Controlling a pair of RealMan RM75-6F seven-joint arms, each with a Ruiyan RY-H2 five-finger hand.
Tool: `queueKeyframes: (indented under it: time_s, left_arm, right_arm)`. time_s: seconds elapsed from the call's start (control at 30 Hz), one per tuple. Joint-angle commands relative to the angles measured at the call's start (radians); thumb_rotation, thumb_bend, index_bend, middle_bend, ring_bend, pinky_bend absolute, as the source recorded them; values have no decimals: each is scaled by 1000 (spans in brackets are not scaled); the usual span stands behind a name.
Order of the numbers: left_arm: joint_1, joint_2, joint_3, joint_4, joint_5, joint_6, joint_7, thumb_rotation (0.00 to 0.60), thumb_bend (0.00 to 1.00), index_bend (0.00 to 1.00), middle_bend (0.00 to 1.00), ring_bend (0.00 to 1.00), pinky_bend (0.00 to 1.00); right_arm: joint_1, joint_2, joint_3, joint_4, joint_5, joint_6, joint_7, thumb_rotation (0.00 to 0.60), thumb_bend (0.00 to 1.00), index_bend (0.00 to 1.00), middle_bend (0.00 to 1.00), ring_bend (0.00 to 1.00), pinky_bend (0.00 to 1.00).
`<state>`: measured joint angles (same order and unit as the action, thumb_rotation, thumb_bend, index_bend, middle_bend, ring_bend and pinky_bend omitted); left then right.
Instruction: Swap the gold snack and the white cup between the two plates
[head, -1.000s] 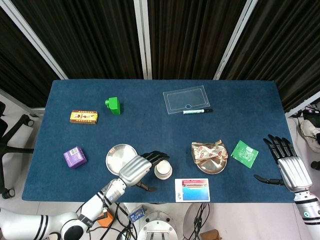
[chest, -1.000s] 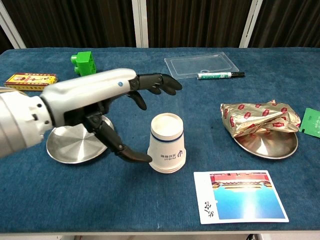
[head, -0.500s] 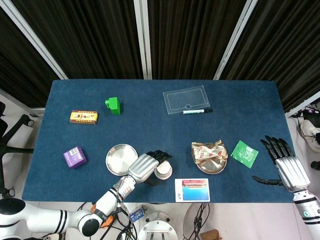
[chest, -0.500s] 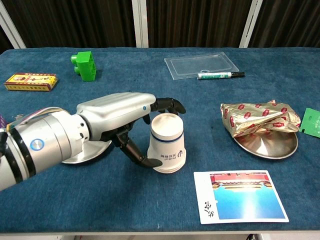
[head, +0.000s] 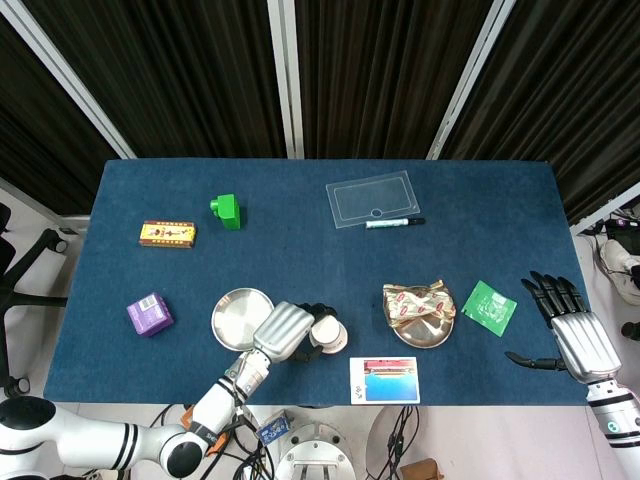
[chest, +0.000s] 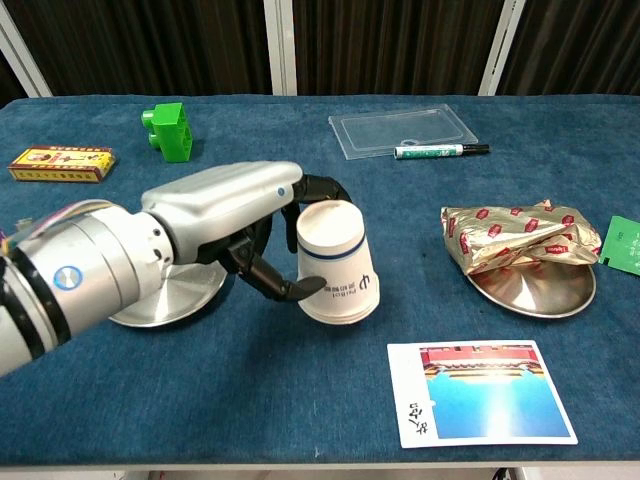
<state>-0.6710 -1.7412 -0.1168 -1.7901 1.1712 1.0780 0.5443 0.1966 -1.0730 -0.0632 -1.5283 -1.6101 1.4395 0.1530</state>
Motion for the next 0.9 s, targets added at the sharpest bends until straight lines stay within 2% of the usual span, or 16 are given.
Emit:
queueKeyframes:
  time_s: [0.03,0.17,0.33,0.47,0.77,0.83,0.9]
  left_arm:
    - [30,76,8,-71,52,57,-20,600,506,523,492,461,602]
    - [68,193,14,-131,69,113,-11,600,502,525,496,461,602]
    - [110,308,23,-129,6,128,-28,600,496,526,497,461,602]
    - [123,336,38,-87,-23,91,-94,600,494,525,497,461,602]
    - [131,339,68,-11,-38,41,-133,600,474,525,496,458,602]
    - [133,334,72,-1,-35,42,-131,600,446,515,487,447,598]
    - [133,334,79,6,-23,35,-136,600,384,456,455,433,574]
  right_arm:
    - [-1,0,2,-2,-1,-5,-2,365,136,0,0,0,16]
    - [-3,2,4,-6,-3,-11,-1,365,137,0,0,0,16]
    - [-6,4,5,-13,-10,-19,-4,370,136,0,0,0,16]
    - [-7,1,7,-18,-12,-25,-15,377,136,0,0,0,16]
    - [-10,3,14,-21,-13,-33,-14,376,136,0,0,0,16]
    - [-9,3,13,-20,-14,-38,-14,377,136,0,0,0,16]
    - [-9,3,13,-20,-17,-41,-15,376,136,0,0,0,16]
